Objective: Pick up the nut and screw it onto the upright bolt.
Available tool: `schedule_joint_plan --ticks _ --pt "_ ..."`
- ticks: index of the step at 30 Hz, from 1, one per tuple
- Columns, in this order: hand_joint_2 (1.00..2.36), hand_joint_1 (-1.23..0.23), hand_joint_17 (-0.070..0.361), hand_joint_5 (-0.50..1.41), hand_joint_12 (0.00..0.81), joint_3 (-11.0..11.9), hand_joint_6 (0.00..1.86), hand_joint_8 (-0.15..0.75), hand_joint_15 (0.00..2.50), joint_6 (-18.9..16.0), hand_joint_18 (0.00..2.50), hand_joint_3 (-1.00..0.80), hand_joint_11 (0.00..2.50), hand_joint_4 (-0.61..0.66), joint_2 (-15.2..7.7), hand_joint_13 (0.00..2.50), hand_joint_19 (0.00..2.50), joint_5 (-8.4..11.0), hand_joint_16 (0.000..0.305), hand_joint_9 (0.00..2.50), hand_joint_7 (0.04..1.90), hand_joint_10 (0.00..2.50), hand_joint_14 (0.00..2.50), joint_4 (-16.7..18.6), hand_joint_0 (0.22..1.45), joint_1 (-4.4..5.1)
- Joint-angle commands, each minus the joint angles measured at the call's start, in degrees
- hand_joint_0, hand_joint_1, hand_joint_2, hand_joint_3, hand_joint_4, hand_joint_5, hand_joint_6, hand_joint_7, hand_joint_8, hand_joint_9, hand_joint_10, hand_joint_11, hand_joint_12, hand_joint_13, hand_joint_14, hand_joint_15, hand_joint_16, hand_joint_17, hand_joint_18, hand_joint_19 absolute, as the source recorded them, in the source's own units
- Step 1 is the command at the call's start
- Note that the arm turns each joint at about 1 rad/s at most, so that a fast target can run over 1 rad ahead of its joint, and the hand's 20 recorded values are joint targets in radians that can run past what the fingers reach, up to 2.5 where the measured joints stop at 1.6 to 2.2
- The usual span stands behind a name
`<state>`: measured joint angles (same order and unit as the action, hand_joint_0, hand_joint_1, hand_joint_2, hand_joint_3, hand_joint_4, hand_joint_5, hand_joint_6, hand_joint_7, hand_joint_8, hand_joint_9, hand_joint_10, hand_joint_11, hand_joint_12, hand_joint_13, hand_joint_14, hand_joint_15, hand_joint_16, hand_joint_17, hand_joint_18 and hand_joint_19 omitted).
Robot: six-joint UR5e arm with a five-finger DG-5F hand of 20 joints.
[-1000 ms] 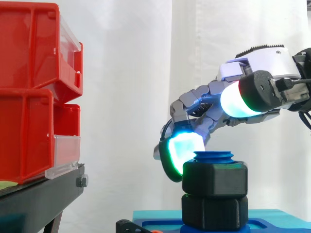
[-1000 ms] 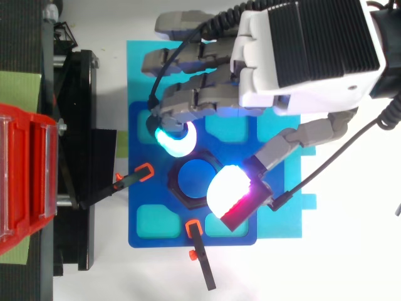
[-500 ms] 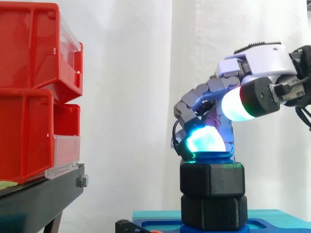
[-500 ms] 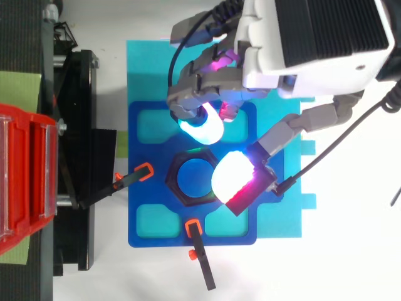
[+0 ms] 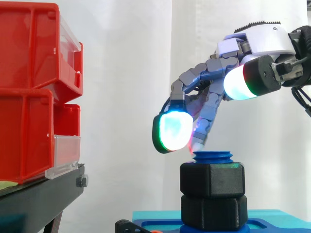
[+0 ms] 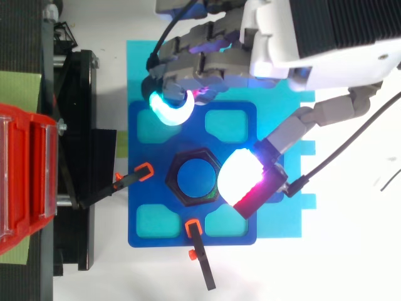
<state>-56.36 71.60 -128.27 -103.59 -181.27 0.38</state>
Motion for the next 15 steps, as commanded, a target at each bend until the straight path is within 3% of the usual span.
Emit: schedule_joint_plan --ticks 1,8,15 --pt "1.00 -0.35 0.064 -0.14 0.272 -0.1 0.50 0.231 0.00 -0.1 0.00 -0.50 0.00 0.20 0.0 0.40 0.00 0.15 0.028 0.77 0.71 0.00 0.00 0.8 0.48 0.59" --pt "1.00 -0.34 0.071 -0.17 0.283 -2.9 0.50 0.223 0.00 -0.4 0.00 -0.50 0.00 0.16 0.0 0.32 0.00 1.02 0.031 0.66 0.64 0.00 0.00 3.0 0.48 1.64" --pt "1.00 -0.33 0.075 -0.17 0.292 -3.8 0.50 0.220 0.00 -1.4 0.00 -0.50 0.00 0.16 0.0 0.29 0.00 1.55 0.033 0.60 0.64 0.00 0.00 5.1 0.47 2.70"
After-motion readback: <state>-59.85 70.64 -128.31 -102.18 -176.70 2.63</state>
